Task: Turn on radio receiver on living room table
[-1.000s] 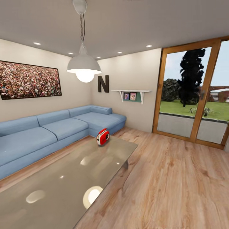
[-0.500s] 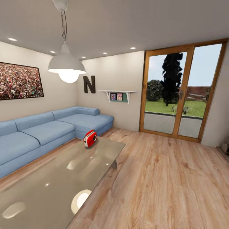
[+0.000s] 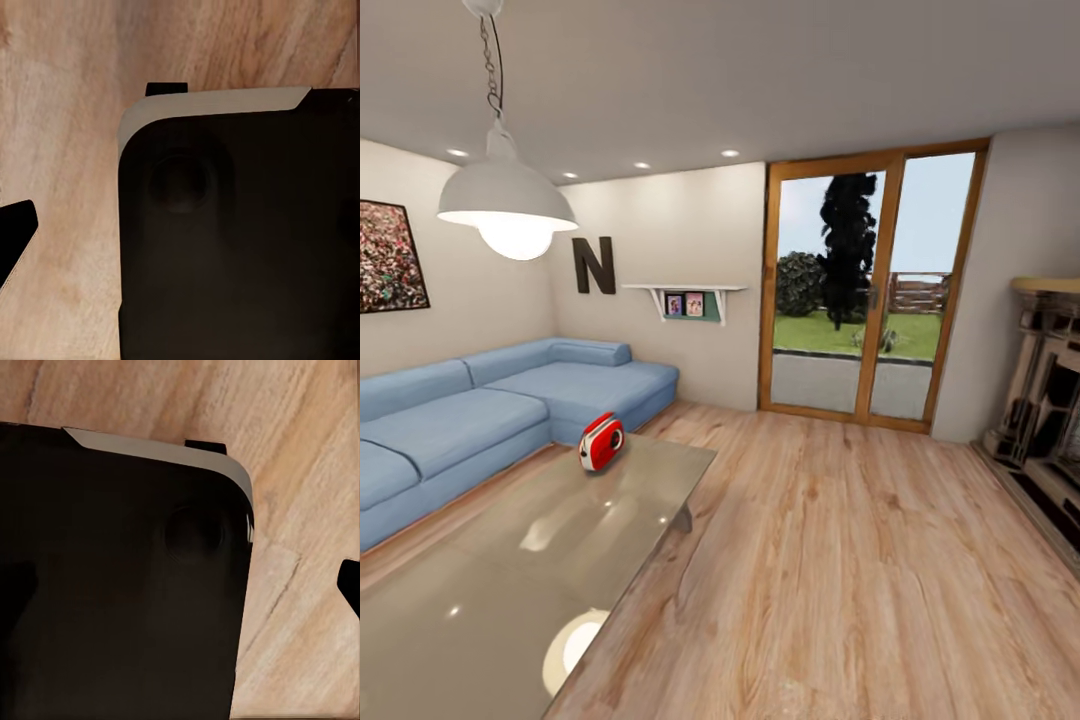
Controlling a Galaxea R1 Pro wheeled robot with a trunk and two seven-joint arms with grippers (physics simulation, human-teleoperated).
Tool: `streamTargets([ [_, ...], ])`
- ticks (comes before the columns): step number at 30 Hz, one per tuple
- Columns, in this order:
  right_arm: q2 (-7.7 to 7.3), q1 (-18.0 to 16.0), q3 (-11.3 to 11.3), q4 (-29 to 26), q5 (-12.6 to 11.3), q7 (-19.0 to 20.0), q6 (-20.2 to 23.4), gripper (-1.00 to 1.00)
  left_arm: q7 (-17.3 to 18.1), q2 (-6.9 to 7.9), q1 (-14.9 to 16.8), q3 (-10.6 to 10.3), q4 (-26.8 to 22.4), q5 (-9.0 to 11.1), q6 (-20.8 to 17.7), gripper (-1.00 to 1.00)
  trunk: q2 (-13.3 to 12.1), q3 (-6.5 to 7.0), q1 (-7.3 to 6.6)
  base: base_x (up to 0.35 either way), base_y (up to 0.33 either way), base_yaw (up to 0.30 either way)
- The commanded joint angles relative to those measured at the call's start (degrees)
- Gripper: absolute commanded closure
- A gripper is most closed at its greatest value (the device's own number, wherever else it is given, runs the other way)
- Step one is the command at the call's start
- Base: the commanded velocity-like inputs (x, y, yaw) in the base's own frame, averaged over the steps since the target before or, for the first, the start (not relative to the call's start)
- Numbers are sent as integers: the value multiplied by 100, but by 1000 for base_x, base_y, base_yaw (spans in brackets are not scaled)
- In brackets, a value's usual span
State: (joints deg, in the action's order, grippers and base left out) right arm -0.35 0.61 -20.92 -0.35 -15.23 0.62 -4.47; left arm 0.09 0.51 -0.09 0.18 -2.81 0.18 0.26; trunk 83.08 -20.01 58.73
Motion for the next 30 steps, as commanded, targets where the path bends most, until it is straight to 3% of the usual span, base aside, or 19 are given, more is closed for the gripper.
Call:
streamTargets([
  [1, 0, 0, 0, 0, 1, 0, -1, -100, 0, 1, 0, 0, 0, 0, 0, -100, 0, 0, 0, 0, 0, -283],
  [14, 5, 0, 0, 0, 1, -4, 5, -100, 0, 1, 0, 0, 0, 0, 0, -100, 0, 0, 0, 21, 0, -262],
  [30, 9, 0, 0, 0, 2, -60, 11, -100, -70, 53, 0, 8, 0, 15, -78, -100, 0, 0, 0, 303, 0, -18],
])
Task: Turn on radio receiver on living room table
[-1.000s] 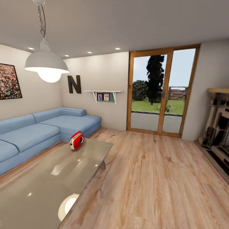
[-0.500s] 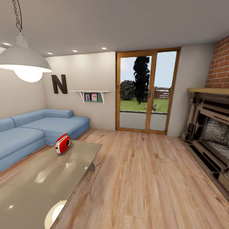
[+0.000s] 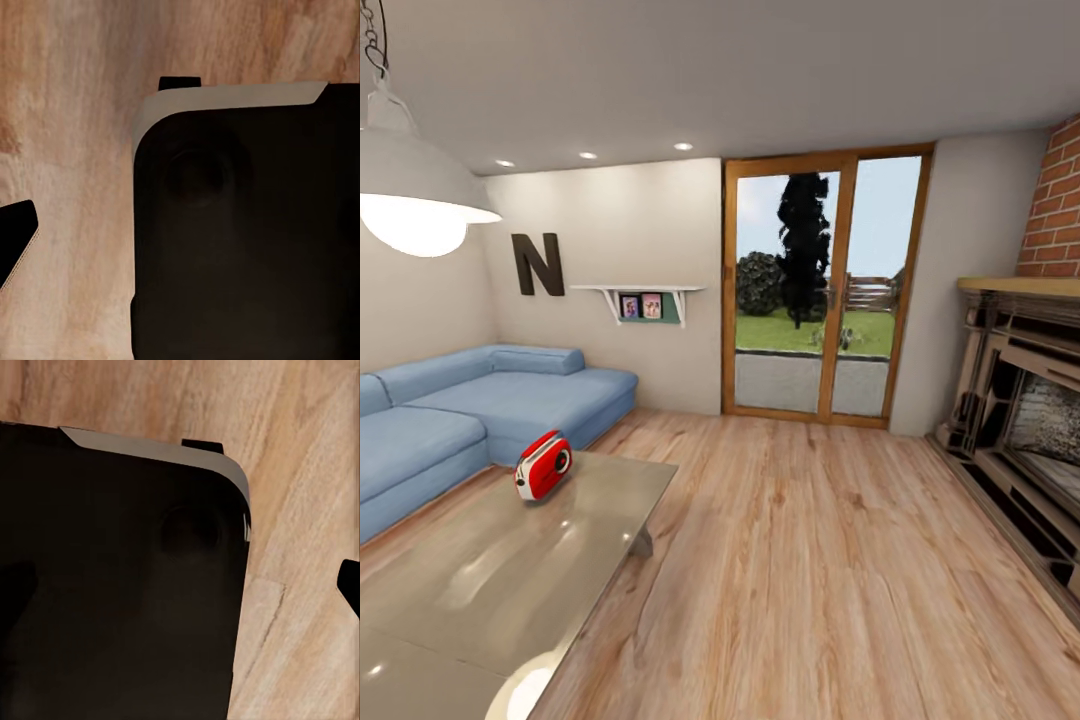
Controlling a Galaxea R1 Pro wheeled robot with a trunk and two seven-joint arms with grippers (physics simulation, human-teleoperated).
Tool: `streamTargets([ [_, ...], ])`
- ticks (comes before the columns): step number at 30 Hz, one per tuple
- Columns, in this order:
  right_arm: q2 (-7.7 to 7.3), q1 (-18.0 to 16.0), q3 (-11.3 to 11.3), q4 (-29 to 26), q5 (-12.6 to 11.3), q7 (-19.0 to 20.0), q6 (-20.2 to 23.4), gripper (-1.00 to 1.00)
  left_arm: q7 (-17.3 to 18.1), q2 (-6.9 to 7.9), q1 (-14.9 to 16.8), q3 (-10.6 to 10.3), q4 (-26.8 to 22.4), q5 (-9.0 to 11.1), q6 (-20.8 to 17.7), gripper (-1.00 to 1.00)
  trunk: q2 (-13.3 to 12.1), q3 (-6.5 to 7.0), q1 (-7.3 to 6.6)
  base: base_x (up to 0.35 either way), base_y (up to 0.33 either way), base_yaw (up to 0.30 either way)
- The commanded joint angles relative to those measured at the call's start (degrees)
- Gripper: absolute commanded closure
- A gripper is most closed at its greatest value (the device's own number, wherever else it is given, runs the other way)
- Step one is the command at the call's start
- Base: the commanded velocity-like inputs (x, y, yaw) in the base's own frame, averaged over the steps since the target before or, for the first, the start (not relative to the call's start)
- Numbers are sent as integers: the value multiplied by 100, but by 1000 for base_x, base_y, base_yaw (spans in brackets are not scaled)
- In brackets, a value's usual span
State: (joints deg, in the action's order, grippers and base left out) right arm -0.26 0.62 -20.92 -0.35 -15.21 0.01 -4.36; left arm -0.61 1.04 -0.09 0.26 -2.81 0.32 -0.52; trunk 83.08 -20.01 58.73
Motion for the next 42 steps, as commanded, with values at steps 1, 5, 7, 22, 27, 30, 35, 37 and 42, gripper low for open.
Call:
streamTargets([
  [1, 0, 0, 0, 0, -2, -4, -1, -100, 0, 1, 0, 3, 0, 1, 0, -100, 0, 0, 0, 324, 0, 0],
  [5, 0, 0, 0, 0, 0, -9, 3, -100, -2, 0, 0, 2, 0, 10, -1, -100, 0, 0, 0, 324, 0, 0],
  [7, 0, 0, 0, 0, 0, -9, 4, -100, -1, 5, 0, 3, 0, 11, -1, -100, 0, 0, 0, 324, 0, 0],
  [22, 5, -1, 0, 0, -3, -10, -3, -100, -1, 15, -1, 9, 0, 12, -1, -100, 0, 0, 0, 324, 0, -10],
  [27, 1, 0, 16, 0, -8, -10, -7, -100, 0, 14, 0, 9, -9, 12, 6, -100, 0, 0, 0, 324, 0, -214],
  [30, 0, 0, 23, 0, -8, -10, -14, -100, 0, 15, 0, 5, -55, 13, 5, -100, 0, 0, 0, 324, 0, -275],
  [35, 0, 0, 26, 0, -9, -10, -62, -100, 0, 13, 0, 7, -115, 19, 7, -100, 0, 0, 0, 324, 0, -286],
  [37, 0, 0, 27, 0, -9, -10, -68, -100, 0, 7, 0, 8, -123, 20, 6, -100, 0, 0, 0, 324, 0, -290],
  [42, 0, 0, 27, 0, -9, -10, -73, -100, 0, 2, 0, 9, -137, 20, 7, -100, 0, 0, 0, 324, 0, -291],
])
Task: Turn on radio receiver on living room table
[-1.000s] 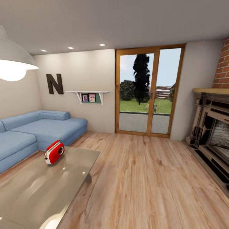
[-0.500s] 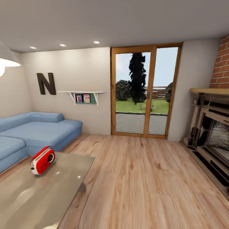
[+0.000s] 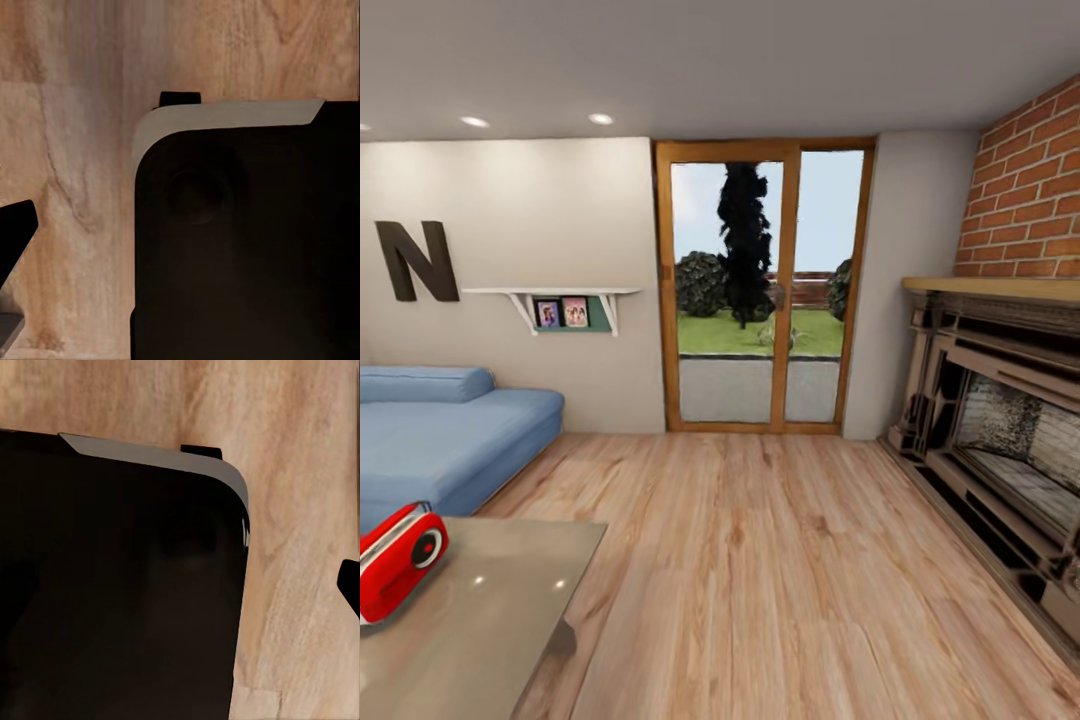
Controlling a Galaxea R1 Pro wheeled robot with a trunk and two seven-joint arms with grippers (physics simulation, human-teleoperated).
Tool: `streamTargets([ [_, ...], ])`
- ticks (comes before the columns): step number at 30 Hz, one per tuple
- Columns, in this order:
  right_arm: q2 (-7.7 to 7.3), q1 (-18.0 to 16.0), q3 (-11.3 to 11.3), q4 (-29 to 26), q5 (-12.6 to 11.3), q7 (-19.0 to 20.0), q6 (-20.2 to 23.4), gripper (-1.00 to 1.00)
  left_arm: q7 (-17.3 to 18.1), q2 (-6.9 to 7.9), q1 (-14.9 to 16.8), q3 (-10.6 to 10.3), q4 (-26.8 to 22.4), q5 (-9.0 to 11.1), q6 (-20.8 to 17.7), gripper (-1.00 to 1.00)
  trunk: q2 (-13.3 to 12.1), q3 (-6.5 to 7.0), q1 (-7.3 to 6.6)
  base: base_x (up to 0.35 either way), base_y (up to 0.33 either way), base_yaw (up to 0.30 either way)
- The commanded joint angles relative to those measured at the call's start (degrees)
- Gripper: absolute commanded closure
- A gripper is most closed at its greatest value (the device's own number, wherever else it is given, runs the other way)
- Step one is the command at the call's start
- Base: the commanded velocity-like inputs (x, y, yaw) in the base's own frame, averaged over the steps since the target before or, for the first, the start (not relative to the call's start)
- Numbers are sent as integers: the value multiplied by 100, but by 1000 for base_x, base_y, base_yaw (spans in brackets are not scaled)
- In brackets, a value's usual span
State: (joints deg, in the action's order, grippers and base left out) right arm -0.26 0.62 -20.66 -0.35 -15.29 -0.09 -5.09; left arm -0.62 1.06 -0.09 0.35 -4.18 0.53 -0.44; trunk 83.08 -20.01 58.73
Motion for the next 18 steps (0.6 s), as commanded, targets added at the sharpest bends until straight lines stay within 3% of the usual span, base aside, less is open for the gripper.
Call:
streamTargets([
  [1, 0, 0, 0, 0, 0, 0, 0, -100, 0, 0, 0, 0, -1, 0, -2, -100, 0, 0, 0, 324, 0, -291],
  [18, 0, 0, 0, 0, 0, 0, -1, -100, -9, -1, 0, 0, -21, 4, -10, -100, 0, 0, 0, 324, 0, -291],
])
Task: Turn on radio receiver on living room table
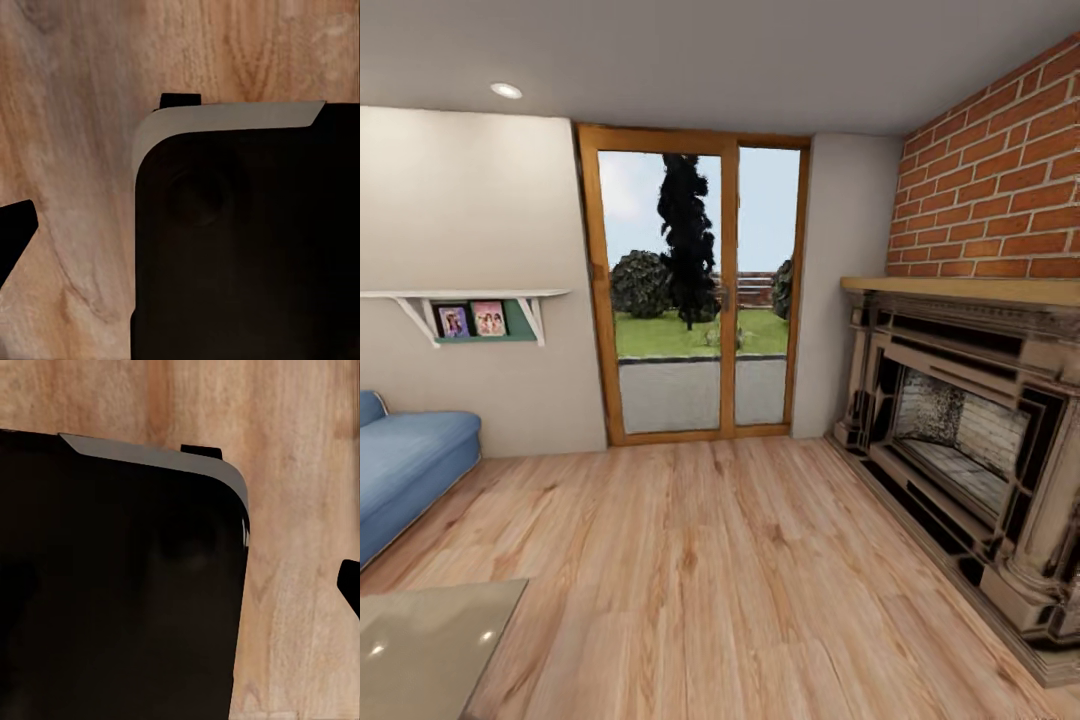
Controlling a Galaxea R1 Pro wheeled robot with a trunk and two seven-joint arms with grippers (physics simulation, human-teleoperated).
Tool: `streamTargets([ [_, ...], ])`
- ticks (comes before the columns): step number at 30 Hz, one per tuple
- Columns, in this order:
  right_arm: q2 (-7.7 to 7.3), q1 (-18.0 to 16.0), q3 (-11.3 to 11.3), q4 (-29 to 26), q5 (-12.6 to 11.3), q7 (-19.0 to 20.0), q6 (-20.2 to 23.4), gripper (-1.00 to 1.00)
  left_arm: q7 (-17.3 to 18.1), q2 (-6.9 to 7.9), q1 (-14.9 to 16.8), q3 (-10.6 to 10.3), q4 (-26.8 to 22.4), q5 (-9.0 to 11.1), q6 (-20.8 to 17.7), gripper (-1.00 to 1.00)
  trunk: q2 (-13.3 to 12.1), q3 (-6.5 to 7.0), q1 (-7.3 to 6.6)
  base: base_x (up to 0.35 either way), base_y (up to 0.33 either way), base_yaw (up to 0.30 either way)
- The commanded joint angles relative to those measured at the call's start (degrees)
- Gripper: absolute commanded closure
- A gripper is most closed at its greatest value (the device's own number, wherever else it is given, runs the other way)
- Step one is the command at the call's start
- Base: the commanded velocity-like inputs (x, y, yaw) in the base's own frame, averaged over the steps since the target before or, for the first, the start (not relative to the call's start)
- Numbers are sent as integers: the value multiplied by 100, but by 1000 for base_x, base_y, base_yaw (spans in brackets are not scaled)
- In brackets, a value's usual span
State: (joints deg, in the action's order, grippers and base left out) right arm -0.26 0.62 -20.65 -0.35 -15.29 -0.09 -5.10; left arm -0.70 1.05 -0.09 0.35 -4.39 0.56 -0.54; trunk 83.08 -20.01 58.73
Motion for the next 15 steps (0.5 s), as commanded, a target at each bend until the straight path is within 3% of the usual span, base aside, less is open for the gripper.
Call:
streamTargets([
  [1, 0, 0, 0, 0, 0, 0, 0, -100, 0, 0, 0, 0, 0, 3, 1, -100, 0, 0, 0, 324, 0, -292],
  [9, 0, 0, -2, 0, 0, 0, 0, -100, 0, 6, 0, 0, 0, 5, 1, -100, 0, 0, 0, 324, 0, -290],
  [13, 0, 0, -12, 0, 0, 0, 0, -100, 0, 8, 0, 0, 0, 19, 1, -100, 0, 0, 0, 324, 0, -137],
  [15, 0, 0, -16, 0, 0, 0, 0, -100, 1, 9, 0, -1, 0, 123, 1, -100, 0, 0, 0, 324, 0, -35],
])
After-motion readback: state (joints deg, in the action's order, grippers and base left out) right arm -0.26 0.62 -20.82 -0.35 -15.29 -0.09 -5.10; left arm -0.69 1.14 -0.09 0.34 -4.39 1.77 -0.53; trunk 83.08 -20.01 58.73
